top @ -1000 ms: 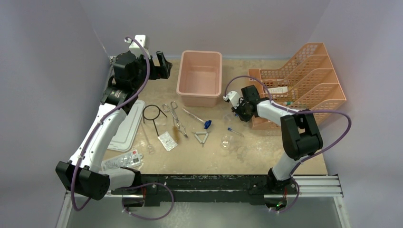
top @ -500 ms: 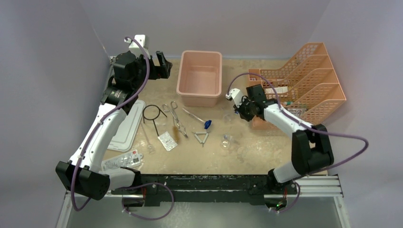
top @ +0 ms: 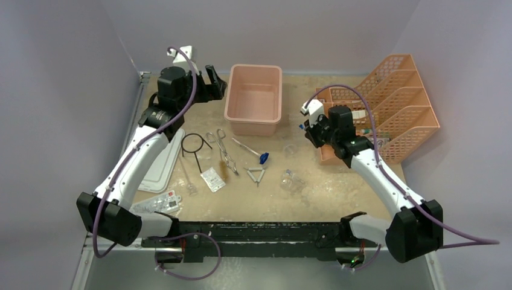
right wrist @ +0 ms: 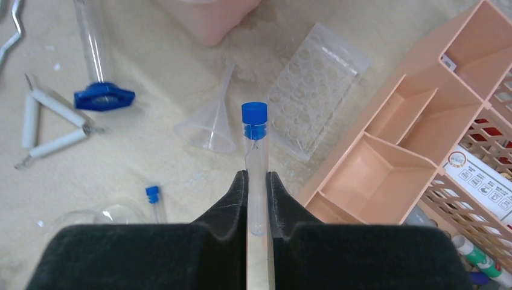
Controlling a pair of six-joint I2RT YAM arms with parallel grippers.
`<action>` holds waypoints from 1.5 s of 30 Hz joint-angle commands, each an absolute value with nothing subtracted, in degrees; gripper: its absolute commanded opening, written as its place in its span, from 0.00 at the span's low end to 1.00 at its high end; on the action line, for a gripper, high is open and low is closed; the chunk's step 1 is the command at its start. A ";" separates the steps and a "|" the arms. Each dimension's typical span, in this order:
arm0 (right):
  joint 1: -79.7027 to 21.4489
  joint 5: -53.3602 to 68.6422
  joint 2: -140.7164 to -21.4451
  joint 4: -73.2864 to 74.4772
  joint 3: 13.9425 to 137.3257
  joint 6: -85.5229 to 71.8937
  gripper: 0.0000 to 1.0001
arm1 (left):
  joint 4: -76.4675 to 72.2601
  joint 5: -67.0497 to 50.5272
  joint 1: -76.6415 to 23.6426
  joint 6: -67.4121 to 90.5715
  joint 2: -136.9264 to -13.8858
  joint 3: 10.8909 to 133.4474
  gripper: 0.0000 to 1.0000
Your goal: Organize the chemistry lab equipment
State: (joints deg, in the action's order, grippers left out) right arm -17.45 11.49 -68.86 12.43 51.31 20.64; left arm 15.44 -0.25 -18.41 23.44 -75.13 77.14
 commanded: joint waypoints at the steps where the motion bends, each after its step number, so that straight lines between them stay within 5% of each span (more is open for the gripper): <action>1: -17.36 12.13 -65.63 2.84 49.58 10.45 0.01 | 13.37 -1.48 -21.13 30.48 -76.85 79.27 0.84; 26: -17.37 21.71 -61.15 -23.74 57.48 -43.06 0.02 | -21.53 -12.06 -38.89 49.97 -80.13 65.02 0.81; 35: -17.32 22.50 -61.52 -23.62 60.19 -50.15 0.03 | -26.18 -15.88 -40.29 50.95 -81.90 67.18 0.61; 45: -17.33 23.56 -61.81 -21.72 60.06 -51.91 0.04 | -30.63 -18.57 -41.49 51.26 -83.28 67.79 0.53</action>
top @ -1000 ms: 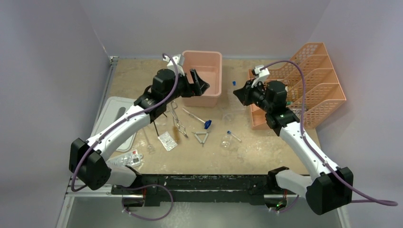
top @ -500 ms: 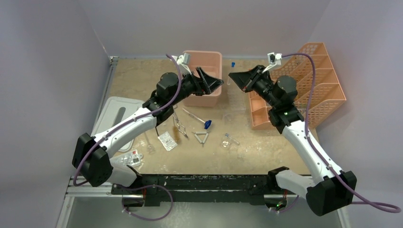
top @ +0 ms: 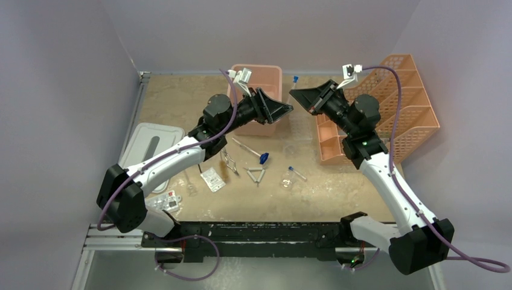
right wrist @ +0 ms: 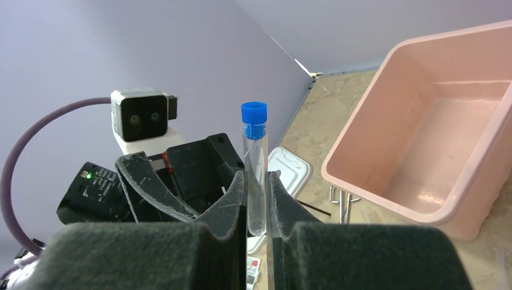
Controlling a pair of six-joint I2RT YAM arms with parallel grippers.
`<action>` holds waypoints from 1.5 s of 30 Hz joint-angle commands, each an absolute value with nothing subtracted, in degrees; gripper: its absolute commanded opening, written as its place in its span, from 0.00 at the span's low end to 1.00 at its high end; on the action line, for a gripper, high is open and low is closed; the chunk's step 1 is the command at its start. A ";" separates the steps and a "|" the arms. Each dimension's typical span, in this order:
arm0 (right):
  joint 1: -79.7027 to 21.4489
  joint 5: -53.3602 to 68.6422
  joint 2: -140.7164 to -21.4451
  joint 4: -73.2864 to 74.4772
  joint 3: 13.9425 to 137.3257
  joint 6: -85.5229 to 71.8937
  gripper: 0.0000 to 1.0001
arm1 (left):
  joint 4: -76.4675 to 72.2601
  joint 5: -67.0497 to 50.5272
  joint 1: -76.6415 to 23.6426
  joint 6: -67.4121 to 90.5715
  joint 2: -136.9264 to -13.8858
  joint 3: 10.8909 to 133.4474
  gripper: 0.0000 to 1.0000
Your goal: Organize the chemistry lab equipment
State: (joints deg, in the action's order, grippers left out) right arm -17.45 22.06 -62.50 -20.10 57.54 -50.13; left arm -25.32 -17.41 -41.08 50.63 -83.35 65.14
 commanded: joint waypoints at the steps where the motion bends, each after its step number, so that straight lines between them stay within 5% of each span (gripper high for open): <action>1: -17.36 23.88 -62.01 -21.30 60.25 -51.86 0.04 | -30.58 -18.55 -41.57 51.18 -83.44 68.14 0.50; 18: -17.40 26.38 -62.50 -20.50 59.30 -51.83 0.07 | -26.49 -19.34 -41.71 47.85 -84.16 70.19 0.05; 21: -17.40 26.35 -62.20 -16.65 60.17 -49.65 0.25 | -23.31 -19.42 -41.66 44.58 -83.79 71.16 0.01; 23: -17.31 26.59 -61.70 -12.66 61.72 -47.57 0.48 | -19.45 -19.72 -41.69 41.26 -83.32 72.22 0.00; 28: -17.15 26.07 -63.49 3.16 72.83 -40.41 0.70 | -10.06 -20.60 -41.58 32.71 -82.36 74.65 0.00; 36: -14.14 26.93 -69.54 22.96 83.72 -43.07 0.72 | 0.82 -23.04 -41.29 24.85 -82.84 79.00 0.00; 45: -12.24 40.71 -73.70 20.55 84.52 -45.14 0.69 | 3.43 -25.12 -40.55 23.19 -82.01 79.16 0.00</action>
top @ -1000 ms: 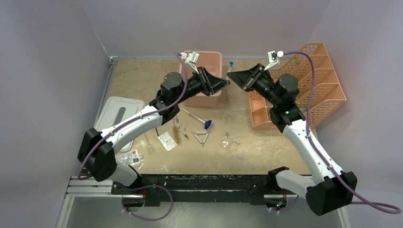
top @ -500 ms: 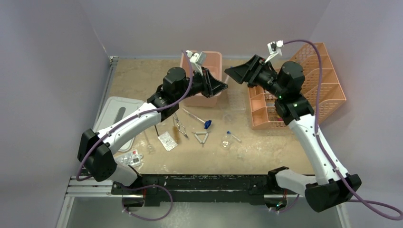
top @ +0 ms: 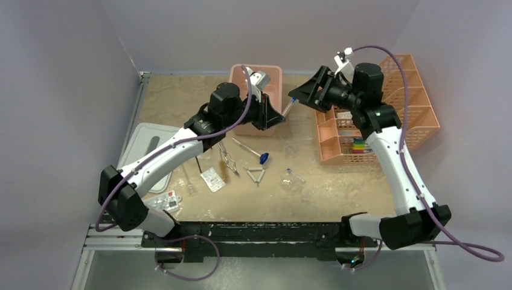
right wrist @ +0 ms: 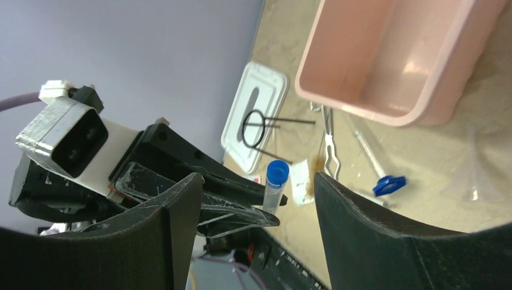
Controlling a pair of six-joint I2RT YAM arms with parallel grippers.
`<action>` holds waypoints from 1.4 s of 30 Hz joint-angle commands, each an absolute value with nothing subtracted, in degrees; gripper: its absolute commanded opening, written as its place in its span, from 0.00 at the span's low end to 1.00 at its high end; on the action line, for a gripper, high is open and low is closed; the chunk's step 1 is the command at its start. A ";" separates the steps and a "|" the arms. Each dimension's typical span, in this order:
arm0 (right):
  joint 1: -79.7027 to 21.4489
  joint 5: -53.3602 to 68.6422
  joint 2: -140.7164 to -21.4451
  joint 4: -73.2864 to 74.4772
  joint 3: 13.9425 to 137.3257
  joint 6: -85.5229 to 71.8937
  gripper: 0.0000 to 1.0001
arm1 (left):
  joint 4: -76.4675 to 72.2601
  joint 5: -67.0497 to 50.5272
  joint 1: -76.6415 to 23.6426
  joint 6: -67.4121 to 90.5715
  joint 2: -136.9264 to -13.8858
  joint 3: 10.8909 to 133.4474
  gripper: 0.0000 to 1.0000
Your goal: Organize the chemistry lab equipment
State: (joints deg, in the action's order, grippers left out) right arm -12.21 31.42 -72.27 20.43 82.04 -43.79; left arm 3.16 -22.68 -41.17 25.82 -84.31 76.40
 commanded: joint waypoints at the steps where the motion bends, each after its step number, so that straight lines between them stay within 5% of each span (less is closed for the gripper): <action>1: -12.22 41.56 -74.02 20.48 84.55 -45.58 0.68 | 3.69 -25.41 -40.43 22.98 -82.07 79.28 0.00; 10: -12.03 42.79 -76.39 22.69 84.77 -46.95 0.43 | 4.61 -27.89 -38.92 22.43 -82.08 79.61 0.00; 29: -10.76 46.64 -80.09 25.16 87.09 -45.71 0.39 | 6.94 -32.26 -38.15 19.82 -82.26 79.27 0.00; 42: -10.52 48.13 -80.50 28.00 87.78 -43.08 0.23 | 7.71 -32.87 -37.64 18.97 -82.88 79.05 0.00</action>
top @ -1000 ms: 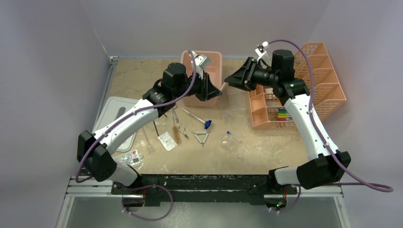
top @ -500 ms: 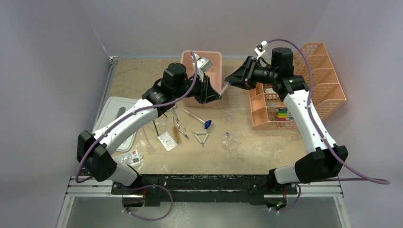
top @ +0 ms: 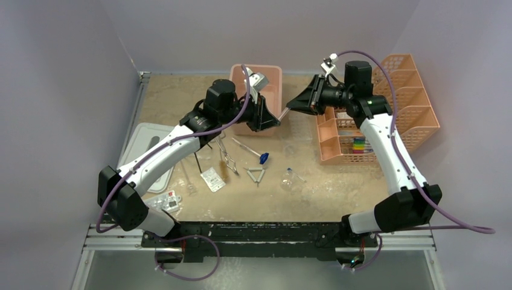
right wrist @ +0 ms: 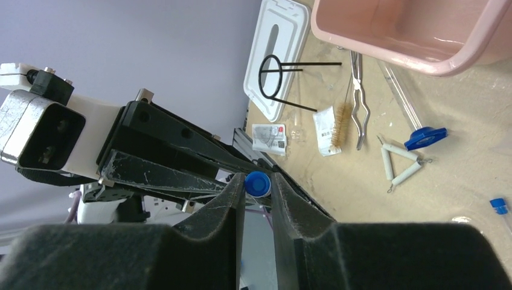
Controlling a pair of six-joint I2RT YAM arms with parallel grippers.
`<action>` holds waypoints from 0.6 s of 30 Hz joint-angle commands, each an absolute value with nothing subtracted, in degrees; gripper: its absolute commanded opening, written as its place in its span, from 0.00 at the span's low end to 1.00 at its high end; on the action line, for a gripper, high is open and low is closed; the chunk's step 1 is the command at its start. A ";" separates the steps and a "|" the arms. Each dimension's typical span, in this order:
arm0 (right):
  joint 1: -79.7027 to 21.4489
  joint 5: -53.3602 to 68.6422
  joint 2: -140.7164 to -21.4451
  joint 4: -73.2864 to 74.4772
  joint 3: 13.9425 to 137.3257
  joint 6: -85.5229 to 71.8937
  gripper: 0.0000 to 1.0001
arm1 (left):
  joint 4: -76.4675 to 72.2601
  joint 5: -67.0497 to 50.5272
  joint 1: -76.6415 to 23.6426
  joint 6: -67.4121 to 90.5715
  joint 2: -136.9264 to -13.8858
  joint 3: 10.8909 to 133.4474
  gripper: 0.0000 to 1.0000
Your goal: Organize the chemistry lab equipment
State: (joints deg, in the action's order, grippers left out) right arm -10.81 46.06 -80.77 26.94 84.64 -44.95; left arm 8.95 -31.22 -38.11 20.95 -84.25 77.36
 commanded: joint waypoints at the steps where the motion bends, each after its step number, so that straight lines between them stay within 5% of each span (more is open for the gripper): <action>1: -10.49 48.02 -80.58 28.35 87.99 -42.76 0.23 | 7.85 -33.06 -37.68 18.84 -82.88 79.08 0.00; 6: -10.43 47.53 -80.94 28.16 88.40 -42.19 0.18 | 8.40 -33.25 -37.62 18.84 -83.12 79.26 0.01; 11: -9.83 43.68 -80.29 26.87 88.87 -40.48 0.16 | 10.90 -26.27 -37.53 17.53 -83.05 78.91 0.60; 14: -8.97 38.02 -80.61 29.44 90.48 -35.91 0.16 | 12.00 -18.35 -37.12 17.56 -82.42 78.21 0.71; 18: -8.88 24.84 -81.73 32.24 92.47 -25.97 0.16 | 12.39 -10.49 -34.24 21.64 -81.53 77.71 0.73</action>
